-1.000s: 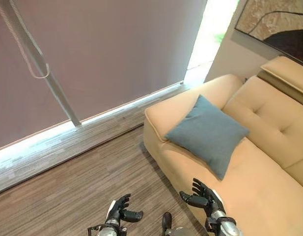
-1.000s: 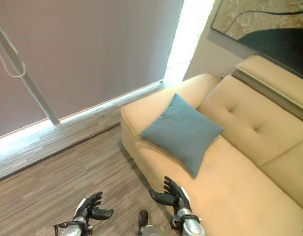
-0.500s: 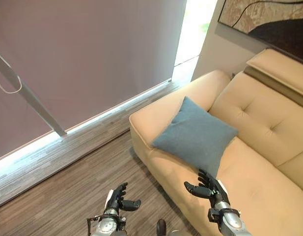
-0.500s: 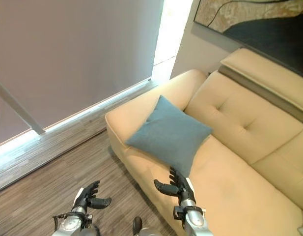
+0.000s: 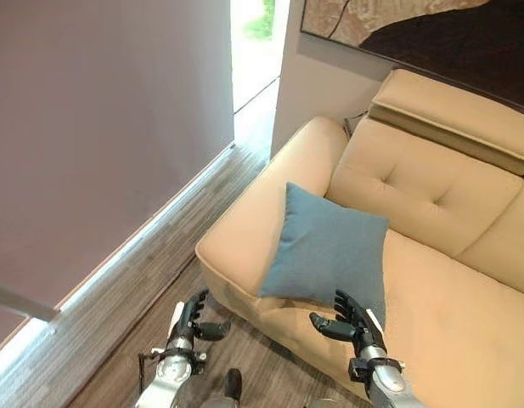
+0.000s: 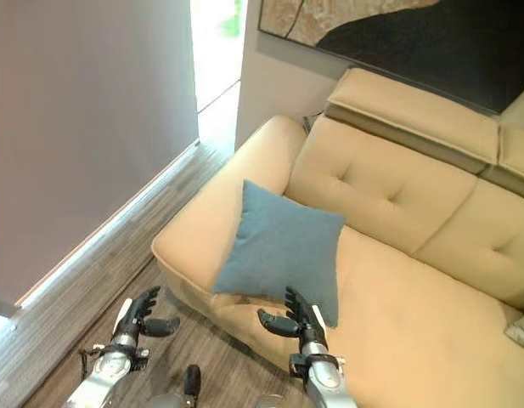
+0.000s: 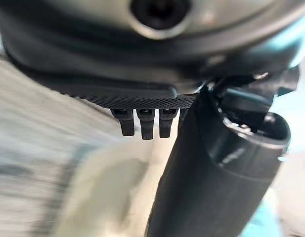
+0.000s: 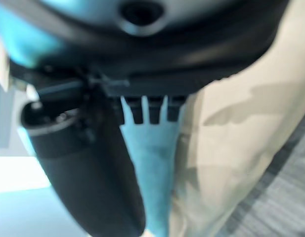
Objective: Pick up all the scattered cushions and arrange them neatly on the sofa.
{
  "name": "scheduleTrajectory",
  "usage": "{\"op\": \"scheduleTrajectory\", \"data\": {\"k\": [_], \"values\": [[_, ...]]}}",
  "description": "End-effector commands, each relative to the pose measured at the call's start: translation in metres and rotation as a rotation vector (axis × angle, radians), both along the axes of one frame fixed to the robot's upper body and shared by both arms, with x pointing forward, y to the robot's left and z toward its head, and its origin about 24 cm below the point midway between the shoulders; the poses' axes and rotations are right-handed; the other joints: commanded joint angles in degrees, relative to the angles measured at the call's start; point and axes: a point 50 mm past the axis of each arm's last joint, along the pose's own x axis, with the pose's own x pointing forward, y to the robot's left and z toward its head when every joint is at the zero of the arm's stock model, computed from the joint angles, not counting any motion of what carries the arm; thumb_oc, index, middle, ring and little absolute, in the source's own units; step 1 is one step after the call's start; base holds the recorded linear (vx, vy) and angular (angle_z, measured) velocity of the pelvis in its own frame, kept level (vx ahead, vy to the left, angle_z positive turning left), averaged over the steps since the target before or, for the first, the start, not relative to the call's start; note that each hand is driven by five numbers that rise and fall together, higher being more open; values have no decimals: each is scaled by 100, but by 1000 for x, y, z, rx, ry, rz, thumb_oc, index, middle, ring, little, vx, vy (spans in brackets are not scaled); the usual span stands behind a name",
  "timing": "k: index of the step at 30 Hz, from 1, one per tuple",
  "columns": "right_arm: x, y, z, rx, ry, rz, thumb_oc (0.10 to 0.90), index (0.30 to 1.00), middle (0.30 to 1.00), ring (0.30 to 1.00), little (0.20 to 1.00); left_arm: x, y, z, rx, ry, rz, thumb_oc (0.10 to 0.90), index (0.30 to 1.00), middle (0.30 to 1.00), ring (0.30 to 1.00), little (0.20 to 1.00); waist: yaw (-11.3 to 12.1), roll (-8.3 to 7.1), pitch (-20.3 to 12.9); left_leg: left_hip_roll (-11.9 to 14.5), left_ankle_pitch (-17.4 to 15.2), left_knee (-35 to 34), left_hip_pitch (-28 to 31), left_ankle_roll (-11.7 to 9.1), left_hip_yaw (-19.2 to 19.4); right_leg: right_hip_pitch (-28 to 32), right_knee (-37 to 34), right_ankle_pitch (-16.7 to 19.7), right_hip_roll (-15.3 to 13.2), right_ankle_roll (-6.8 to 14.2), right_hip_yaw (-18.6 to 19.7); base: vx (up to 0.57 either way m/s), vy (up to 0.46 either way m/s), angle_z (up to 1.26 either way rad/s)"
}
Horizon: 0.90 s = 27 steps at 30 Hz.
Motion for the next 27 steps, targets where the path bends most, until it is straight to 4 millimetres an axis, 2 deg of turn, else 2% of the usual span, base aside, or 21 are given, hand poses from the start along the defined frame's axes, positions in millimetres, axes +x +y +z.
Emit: {"op": "scheduleTrajectory", "data": {"k": [1,5,8,10,14,17,20,23,24,25,26,27], "values": [[22,-18,33,-50,-187,-34,800,900,900,900,900,16,-8,47,-50,-260,-79,800,900,900,900,900,-113,68,-446,182,-750,-112,26,-240,-248,-24,-581,600,-223,155,-479,181,18,-46],[20,-26,34,-55,-188,-64,800,900,900,900,900,15,-4,53,-55,-287,-87,800,900,900,900,900,-239,88,-377,171,-921,-92,202,-286,-171,-363,-1381,720,-65,271,-274,161,-26,-26],[19,-28,34,-43,-193,-87,800,900,900,900,900,17,1,50,-30,-271,-73,800,900,900,900,900,-308,52,-236,210,-1148,101,290,-353,-67,-517,-1699,1009,-238,390,-305,135,-123,-1],[18,-28,33,-38,-187,-90,800,900,900,900,900,17,2,48,-24,-266,-75,800,900,900,900,900,-328,26,-235,199,-1217,152,313,-371,-43,-464,-1749,1018,-238,406,-277,102,-109,7],[14,-31,32,-24,-185,-99,800,900,900,900,900,14,2,39,-16,-229,-68,800,900,900,900,900,-375,-34,-387,223,-1348,183,427,-476,-95,-292,-1855,857,-81,392,44,180,-199,1],[18,-40,43,-49,-235,-118,800,900,900,900,900,10,1,32,-27,-199,-57,800,900,900,900,900,-446,53,-478,425,-1363,179,518,-578,-128,-245,-1733,559,106,290,119,161,-266,-1],[24,-56,54,-86,-287,-190,800,900,900,900,900,8,1,27,-31,-177,-41,800,900,900,900,900,-527,192,-561,700,-1319,214,570,-743,-186,-199,-1532,231,318,107,77,142,-264,14],[27,-67,57,-113,-301,-247,800,900,900,900,900,11,0,26,-56,-175,-19,800,900,900,900,900,-540,235,-561,839,-1248,491,467,-876,-244,-74,-1516,23,461,-35,40,83,-214,11],[34,-75,61,-170,-308,-269,800,900,900,900,900,21,-1,28,-73,-189,5,800,900,900,900,900,-497,229,-495,928,-835,1124,166,-1044,-281,133,-1581,-121,567,-200,-39,72,-250,18],[35,-75,62,-170,-311,-269,800,900,900,900,900,22,-1,29,-74,-192,6,800,900,900,900,900,-522,236,-481,934,-850,1174,127,-1052,-314,138,-1587,-119,573,-207,-66,30,-258,22],[42,-76,65,-197,-317,-263,800,900,900,900,900,29,-1,28,-76,-191,35,800,900,900,900,900,-458,191,-370,993,-531,1785,-171,-1139,-366,222,-1586,-167,599,-298,-96,-22,-150,29],[49,-75,67,-203,-321,-254,800,900,900,900,900,35,-1,30,-76,-199,49,800,900,900,900,900,-435,150,-340,943,-520,2044,-366,-1066,-401,247,-1629,-169,592,-341,-115,17,-205,37]]}}
